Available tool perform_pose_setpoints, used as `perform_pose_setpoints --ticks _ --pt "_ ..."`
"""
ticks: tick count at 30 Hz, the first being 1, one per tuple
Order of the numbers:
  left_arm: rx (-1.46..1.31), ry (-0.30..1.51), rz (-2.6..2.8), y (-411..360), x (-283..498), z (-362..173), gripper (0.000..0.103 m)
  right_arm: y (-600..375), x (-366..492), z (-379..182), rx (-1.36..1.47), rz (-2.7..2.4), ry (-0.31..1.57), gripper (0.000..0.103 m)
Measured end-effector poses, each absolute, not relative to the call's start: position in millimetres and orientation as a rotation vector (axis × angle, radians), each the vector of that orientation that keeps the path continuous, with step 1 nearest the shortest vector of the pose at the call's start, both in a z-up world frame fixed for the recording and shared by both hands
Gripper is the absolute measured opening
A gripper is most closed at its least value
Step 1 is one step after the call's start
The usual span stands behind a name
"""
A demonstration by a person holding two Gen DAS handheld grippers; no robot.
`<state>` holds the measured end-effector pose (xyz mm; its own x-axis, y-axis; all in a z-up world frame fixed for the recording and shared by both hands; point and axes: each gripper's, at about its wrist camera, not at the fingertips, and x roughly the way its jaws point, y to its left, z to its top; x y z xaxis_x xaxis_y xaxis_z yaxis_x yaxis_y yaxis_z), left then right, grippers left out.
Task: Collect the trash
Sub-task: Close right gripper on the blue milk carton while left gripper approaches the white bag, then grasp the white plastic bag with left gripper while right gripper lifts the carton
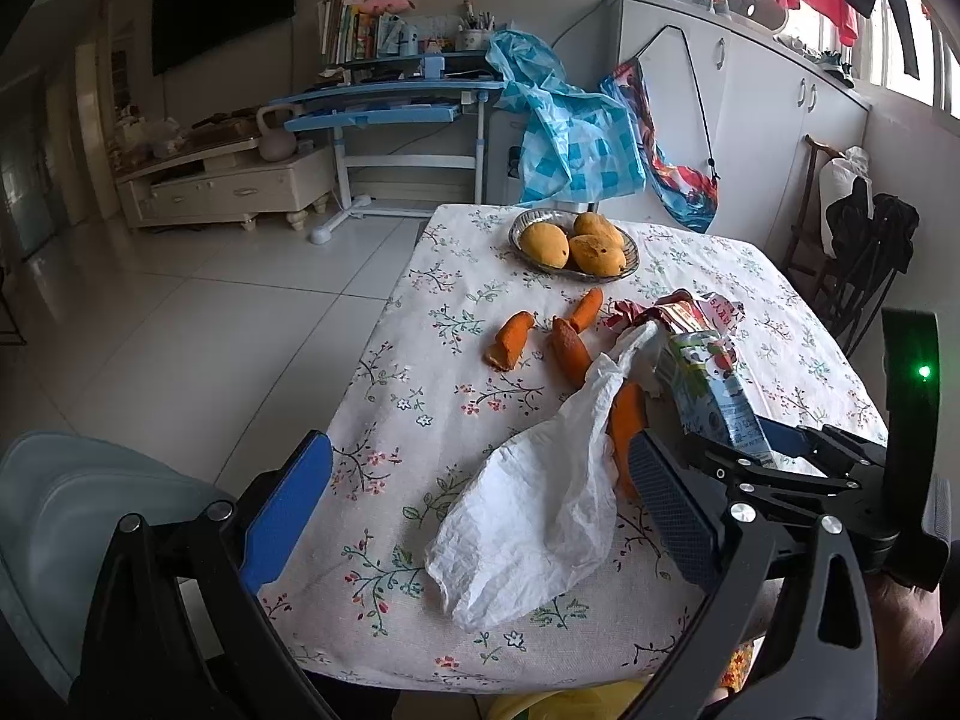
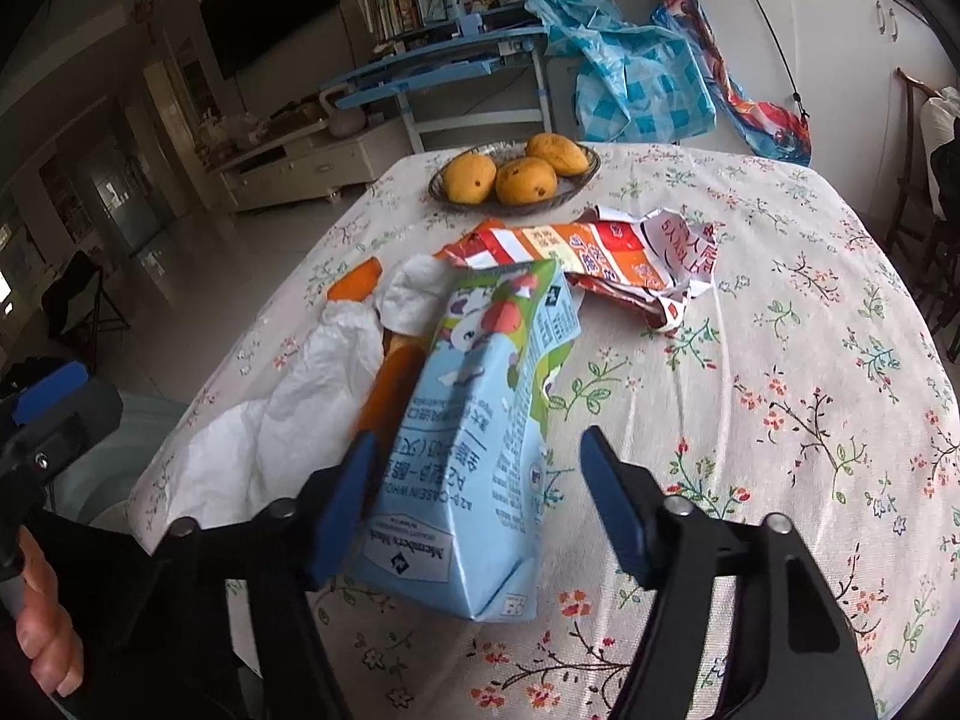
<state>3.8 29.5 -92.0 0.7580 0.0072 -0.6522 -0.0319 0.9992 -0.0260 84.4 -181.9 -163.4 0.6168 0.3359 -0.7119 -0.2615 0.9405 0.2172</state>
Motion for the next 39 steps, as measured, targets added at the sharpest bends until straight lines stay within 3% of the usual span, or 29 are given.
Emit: perform_pose_setpoints --ticks 5,9,22,26,39 --pt "-0.027 0.716 0.018 29 5 -94 0.095 -185 84 -164 0.083 0.347 0.854 0.044" --pt "-0.025 0.721 0.016 28 6 -95 0.095 -189 81 -160 0.050 0.350 0.850 0.040" --pt "-0.046 0.814 -0.010 27 20 -113 0.096 -215 71 -159 -0.020 0.327 0.902 0.040" --pt "-0.065 0.868 -0.013 28 27 -126 0.096 -217 74 -160 0.010 0.332 0.895 0.048" --pt "0.046 0.964 0.043 4 58 -159 0.096 -221 82 -164 0.079 0.333 0.895 0.051"
